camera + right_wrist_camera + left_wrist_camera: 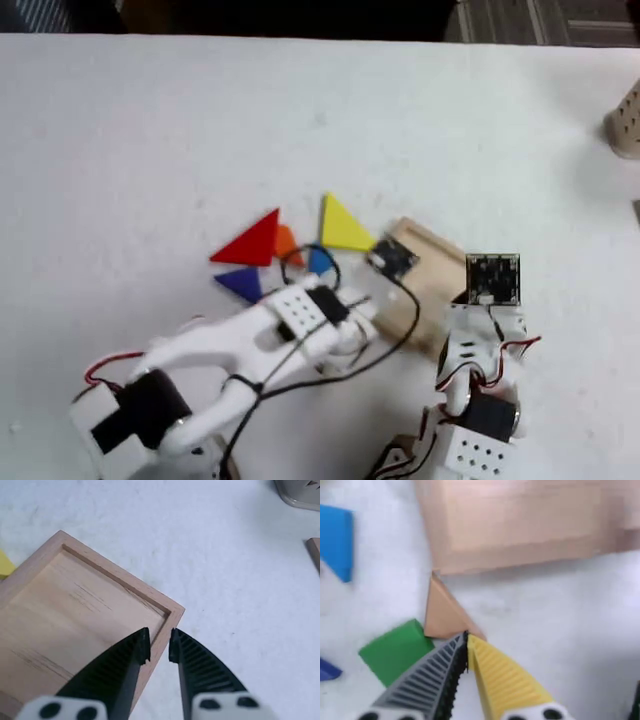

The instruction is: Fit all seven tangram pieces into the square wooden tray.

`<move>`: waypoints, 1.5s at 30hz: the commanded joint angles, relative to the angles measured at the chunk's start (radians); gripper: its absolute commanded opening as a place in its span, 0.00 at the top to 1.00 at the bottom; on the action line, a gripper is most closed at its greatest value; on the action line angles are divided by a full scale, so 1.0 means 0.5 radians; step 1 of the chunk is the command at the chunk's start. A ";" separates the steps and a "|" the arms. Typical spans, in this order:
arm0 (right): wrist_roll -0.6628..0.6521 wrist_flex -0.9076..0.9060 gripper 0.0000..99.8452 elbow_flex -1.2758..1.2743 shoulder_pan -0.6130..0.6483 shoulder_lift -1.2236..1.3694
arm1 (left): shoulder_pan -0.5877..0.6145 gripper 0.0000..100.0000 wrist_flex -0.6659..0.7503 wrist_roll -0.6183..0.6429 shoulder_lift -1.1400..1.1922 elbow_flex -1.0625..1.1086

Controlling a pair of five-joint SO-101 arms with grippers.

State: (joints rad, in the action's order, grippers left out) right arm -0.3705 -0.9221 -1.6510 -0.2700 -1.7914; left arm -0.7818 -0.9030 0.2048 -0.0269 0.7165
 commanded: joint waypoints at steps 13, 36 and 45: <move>-0.068 -0.002 0.93 0.052 0.014 -0.020 | 0.499 0.98 -0.055 0.009 -0.029 -0.169; -0.135 -0.075 0.93 0.064 0.094 -0.017 | 0.244 0.98 -0.319 -0.377 -0.944 0.525; -0.135 -0.097 0.93 0.064 0.097 -0.017 | -0.146 0.98 -0.209 -0.466 -0.852 0.632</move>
State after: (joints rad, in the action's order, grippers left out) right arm -0.4289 -0.9666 -1.6510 -0.2317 -1.7914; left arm -0.8984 -1.0334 -0.0161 -0.4826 1.0480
